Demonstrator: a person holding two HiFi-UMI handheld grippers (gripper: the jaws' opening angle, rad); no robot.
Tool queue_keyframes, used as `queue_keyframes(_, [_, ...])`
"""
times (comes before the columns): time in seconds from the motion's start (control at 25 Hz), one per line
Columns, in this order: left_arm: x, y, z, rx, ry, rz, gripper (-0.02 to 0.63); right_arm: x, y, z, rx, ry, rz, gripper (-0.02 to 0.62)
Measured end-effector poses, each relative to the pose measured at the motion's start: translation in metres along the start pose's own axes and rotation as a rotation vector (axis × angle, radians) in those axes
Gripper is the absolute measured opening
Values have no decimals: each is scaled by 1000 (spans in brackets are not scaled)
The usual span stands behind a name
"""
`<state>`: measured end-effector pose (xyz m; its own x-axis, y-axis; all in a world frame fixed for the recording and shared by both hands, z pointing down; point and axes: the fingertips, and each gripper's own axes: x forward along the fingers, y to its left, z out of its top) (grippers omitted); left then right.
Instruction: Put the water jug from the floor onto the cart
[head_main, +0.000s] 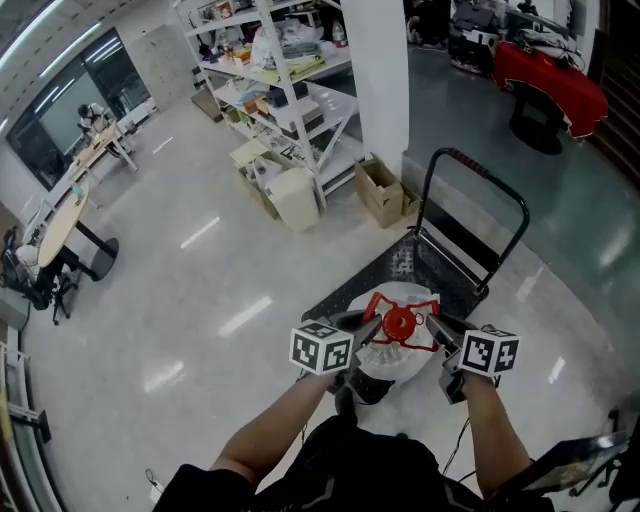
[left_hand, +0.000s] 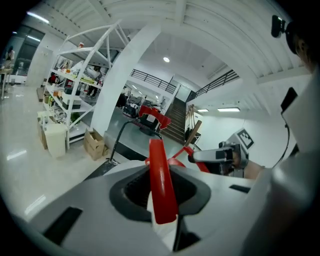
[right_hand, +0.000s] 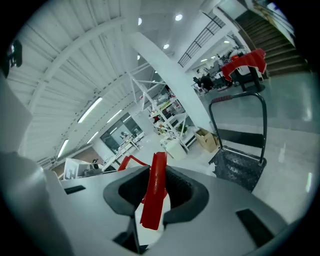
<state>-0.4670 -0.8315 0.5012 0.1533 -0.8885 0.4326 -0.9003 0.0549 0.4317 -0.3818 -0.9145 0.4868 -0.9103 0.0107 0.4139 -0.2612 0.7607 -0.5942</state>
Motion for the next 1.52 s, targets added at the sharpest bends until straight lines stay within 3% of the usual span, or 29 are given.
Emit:
queue_keyframes(0.24, [30, 73, 15, -5, 39, -71, 65, 68, -24, 14, 30, -13, -67, 97])
queue_keyframes(0.4, [37, 113, 19, -33, 67, -29, 66, 112, -27, 17, 29, 21, -67, 97])
queue_keyframes(0.6, [53, 154, 11, -131, 60, 25, 64, 152, -48, 20, 10, 87, -53, 97])
queue_keyframes(0.88, [84, 217, -39, -226, 86, 124, 64, 213, -90, -20, 28, 184, -66, 97])
queue_keyframes(1.04, [108, 240, -75, -248, 148, 130, 64, 236, -119, -48, 40, 223, -100, 95])
queue_keyframes(1.52, [138, 281, -132, -340, 188, 179, 64, 274, -165, -91, 92, 266, -118, 95])
